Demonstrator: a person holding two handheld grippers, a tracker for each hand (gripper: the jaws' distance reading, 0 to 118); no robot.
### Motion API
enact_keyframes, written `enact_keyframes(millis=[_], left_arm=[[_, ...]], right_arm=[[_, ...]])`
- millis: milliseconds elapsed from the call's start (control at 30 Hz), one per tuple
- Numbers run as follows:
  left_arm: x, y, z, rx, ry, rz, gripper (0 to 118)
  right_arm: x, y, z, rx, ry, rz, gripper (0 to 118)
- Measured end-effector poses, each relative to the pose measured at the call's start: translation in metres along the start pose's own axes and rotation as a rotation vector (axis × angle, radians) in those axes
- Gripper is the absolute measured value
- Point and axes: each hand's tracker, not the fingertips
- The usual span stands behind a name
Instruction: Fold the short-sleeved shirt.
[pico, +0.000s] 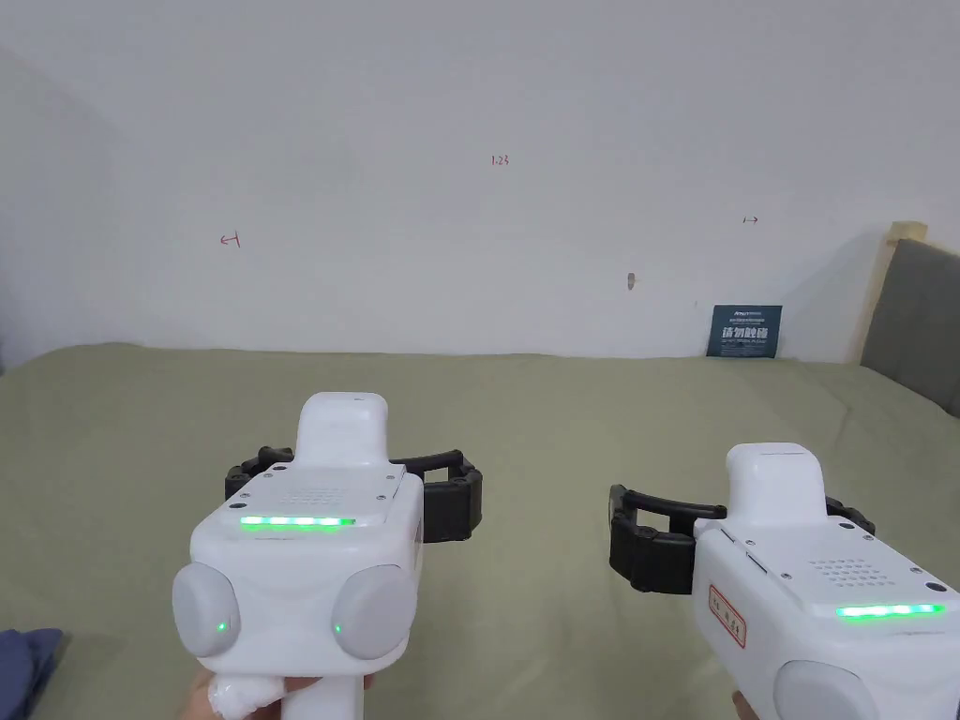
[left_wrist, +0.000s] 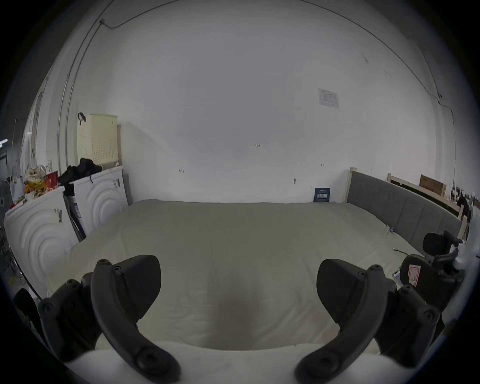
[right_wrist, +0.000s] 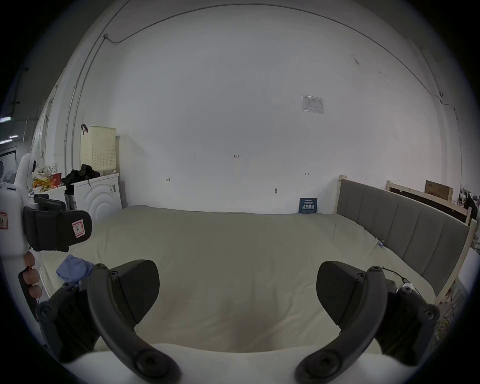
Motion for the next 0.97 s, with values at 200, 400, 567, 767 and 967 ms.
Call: enact_keyframes(millis=[200, 400, 567, 767, 967], left_arm=[[0.002, -0.003, -0.001, -0.001, -0.007, -0.007, 118], [0.003, -0.002, -0.005, -0.063, -0.045, -0.028, 118], [0.003, -0.001, -0.007, -0.062, -0.030, -0.010, 118], [0.004, -0.002, 0.003, 0.000, -0.032, -0.046, 118], [0.000, -0.001, 0.005, 0.020, -0.051, -0.004, 118]], right_arm=[[0.001, 0.003, 0.001, 0.004, 0.002, 0.000, 118], [0.002, 0.003, 0.001, -0.004, 0.006, -0.019, 118], [0.003, 0.002, 0.002, -0.009, 0.010, -0.023, 118], [0.004, 0.003, 0.001, -0.015, 0.009, -0.027, 118], [0.004, 0.003, 0.001, -0.013, 0.008, -0.033, 118]])
